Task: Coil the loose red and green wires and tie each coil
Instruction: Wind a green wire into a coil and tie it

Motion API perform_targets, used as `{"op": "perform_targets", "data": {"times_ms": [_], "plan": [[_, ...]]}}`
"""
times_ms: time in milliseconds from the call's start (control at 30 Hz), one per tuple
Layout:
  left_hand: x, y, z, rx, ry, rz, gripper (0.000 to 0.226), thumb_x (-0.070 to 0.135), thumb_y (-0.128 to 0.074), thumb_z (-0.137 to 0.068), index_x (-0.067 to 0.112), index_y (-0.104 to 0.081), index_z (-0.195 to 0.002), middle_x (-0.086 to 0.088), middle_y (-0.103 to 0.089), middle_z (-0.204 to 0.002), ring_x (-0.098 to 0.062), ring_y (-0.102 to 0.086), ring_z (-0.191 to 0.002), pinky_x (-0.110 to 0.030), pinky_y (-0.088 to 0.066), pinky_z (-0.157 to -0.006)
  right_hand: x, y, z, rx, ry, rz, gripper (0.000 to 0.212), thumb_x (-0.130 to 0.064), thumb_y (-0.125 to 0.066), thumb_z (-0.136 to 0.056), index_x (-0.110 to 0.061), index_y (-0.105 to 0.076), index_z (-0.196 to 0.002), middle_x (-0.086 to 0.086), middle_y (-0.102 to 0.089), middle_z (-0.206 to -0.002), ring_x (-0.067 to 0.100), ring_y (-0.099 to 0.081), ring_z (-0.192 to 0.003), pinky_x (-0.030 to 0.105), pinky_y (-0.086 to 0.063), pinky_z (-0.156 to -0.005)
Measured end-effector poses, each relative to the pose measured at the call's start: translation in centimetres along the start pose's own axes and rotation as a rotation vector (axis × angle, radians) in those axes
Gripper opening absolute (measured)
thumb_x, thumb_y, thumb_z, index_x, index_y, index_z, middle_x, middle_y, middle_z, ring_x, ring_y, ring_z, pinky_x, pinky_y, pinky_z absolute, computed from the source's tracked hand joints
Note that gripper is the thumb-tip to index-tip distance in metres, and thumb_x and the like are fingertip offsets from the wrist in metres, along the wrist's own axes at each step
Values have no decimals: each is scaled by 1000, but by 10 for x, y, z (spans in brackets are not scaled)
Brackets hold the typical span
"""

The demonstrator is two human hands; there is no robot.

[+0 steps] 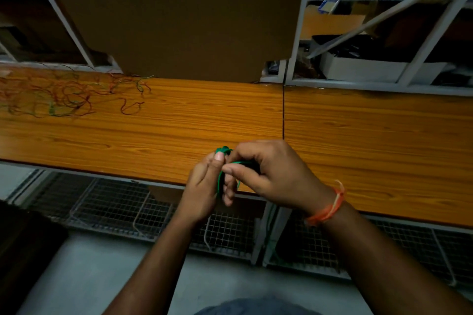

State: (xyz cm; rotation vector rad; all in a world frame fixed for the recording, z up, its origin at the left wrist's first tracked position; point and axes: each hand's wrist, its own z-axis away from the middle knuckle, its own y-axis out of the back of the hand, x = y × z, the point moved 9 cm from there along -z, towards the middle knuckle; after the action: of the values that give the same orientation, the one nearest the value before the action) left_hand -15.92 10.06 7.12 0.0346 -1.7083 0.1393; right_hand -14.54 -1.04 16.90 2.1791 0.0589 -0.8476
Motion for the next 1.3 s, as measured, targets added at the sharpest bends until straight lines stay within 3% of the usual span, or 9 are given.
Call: {"op": "perform_targets", "data": {"times_ms": [100, 300, 433, 600, 700, 833, 1067, 1167, 1300], "plan": [[-4, 2, -1, -31, 76, 117, 40, 40, -39, -103, 8, -50, -81, -3, -40, -46, -14, -31, -35, -29, -20, -43, 16, 11, 0, 66, -95, -57, 4, -25, -73, -93, -21, -73, -94, -7, -60, -66, 7, -54, -58, 28, -42, -52], [-13, -2, -2, -106, 216, 361, 42, 53, -54, -93, 12, -61, -83, 5, -26, -50, -7, -18, -39, -27, -6, -46, 35, 18, 6, 116, -208, -360, 17, -12, -73, -93, -18, -71, -108, 2, -63, -75, 18, -62, -69, 41, -53, -65], [-2, -14, 1, -196, 226, 362, 36, 52, -65, -86, 17, -61, -78, 6, -25, -51, -6, -17, -43, -24, -8, -45, 47, 18, 9, 193, -248, -333, 13, -16, -71, -94, -20, -71, -107, 0, -65, -82, 21, -64, -75, 46, -54, -66], [12, -27, 1, -316, 243, 593, 32, 46, -73, -88, 17, -61, -81, 11, -29, -50, -3, -22, -39, -19, -15, -42, 47, 2, 11, 178, -188, -97, 27, -33, -49, -106, -16, -70, -108, 2, -54, -95, 16, -57, -93, 33, -48, -77], [13, -39, 5, -409, 316, 729, 30, 42, -69, -93, 15, -59, -84, 10, -27, -52, -5, -20, -39, -19, -21, -39, 43, -4, 15, 251, -177, 4, 38, -33, -37, -109, -13, -57, -84, 3, -48, -83, 21, -51, -78, 47, -43, -69], [14, -51, 12, -486, 385, 869, 31, 43, -61, -99, 13, -59, -91, 10, -26, -53, -4, -21, -41, -18, -22, -42, 41, 2, 20, 361, -182, 91, 42, -35, -36, -109, -13, -50, -77, 1, -46, -75, 19, -46, -69, 43, -38, -60], [3, -22, 4, -362, 356, 1177, 40, 40, -26, -111, 17, -51, -91, 10, -30, -57, -5, -25, -45, -20, -22, -48, 91, -14, 58, 305, -391, -289, 29, -35, -49, -104, -21, -59, -80, -2, -53, -65, 4, -48, -59, 27, -37, -57], [-1, 3, -3, -225, 294, 1223, 36, 38, -28, -111, 17, -50, -92, 9, -33, -58, -4, -26, -47, -20, -26, -49, 116, -24, 87, 260, -518, -258, 8, -26, -68, -93, -21, -63, -89, -9, -54, -68, 1, -47, -59, 25, -39, -57], [-4, 36, -10, 34, 194, 1221, 35, 33, -36, -109, 16, -54, -85, 9, -38, -56, -4, -34, -45, -19, -31, -47, 111, -23, 109, 222, -457, 36, 12, -22, -72, -92, -24, -63, -84, -12, -60, -73, 1, -55, -67, 18, -41, -59]]}}
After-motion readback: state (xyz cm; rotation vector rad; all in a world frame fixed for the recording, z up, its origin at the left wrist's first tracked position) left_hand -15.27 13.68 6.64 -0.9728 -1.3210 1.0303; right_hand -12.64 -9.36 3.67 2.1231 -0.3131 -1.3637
